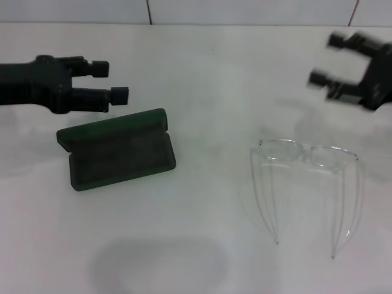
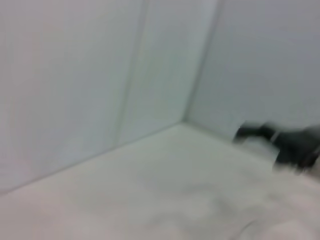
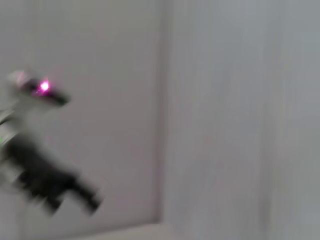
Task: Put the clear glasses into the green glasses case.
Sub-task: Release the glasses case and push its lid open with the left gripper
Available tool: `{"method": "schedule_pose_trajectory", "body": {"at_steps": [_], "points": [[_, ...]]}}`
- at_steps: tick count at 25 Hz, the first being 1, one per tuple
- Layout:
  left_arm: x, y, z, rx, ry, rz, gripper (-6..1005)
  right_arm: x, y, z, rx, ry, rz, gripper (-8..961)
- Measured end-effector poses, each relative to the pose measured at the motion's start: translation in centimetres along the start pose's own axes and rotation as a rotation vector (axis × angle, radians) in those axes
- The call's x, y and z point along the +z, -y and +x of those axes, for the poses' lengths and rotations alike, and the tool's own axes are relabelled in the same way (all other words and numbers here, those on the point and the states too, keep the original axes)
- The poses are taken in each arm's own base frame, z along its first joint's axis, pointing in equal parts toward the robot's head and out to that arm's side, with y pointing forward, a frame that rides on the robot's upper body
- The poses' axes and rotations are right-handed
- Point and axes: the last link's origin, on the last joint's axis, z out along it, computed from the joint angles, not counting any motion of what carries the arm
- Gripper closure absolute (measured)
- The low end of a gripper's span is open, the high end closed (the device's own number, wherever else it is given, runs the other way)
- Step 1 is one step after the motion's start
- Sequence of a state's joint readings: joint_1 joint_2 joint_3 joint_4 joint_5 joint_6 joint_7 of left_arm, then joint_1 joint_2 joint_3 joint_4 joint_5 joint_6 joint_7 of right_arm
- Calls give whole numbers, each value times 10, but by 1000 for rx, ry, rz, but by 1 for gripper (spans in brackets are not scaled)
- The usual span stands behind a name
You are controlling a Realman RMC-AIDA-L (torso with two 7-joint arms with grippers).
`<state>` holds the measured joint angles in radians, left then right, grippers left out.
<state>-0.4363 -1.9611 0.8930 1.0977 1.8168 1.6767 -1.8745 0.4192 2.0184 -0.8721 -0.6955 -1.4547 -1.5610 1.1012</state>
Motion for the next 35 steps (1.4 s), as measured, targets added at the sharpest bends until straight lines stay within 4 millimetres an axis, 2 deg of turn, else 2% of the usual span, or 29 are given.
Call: {"method": "schedule_pose_trajectory", "body": {"at_steps": [3,6,9,13,19,24,35], "points": [[3,3,8,-24,88,82,127,-20,15,-11,61,36,92,105],[9,5,14,-38,222,186,133,-36,20,-19,92,14,105,107],[19,6,15,-29,341,267,138,-53,17,-27,85,-54,110,110],[33,6,16,18,462,300,145,-64,10,-29,90,-115,122,115],[43,6,24,59,481,301,184,-60,4,-17,157,-279,69,123],[48,6,26,85,514,305,265,-40,1,-8,164,-508,-22,130],[76,4,9,121,631,265,281,-25,0,-14,138,-501,-70,141]]}}
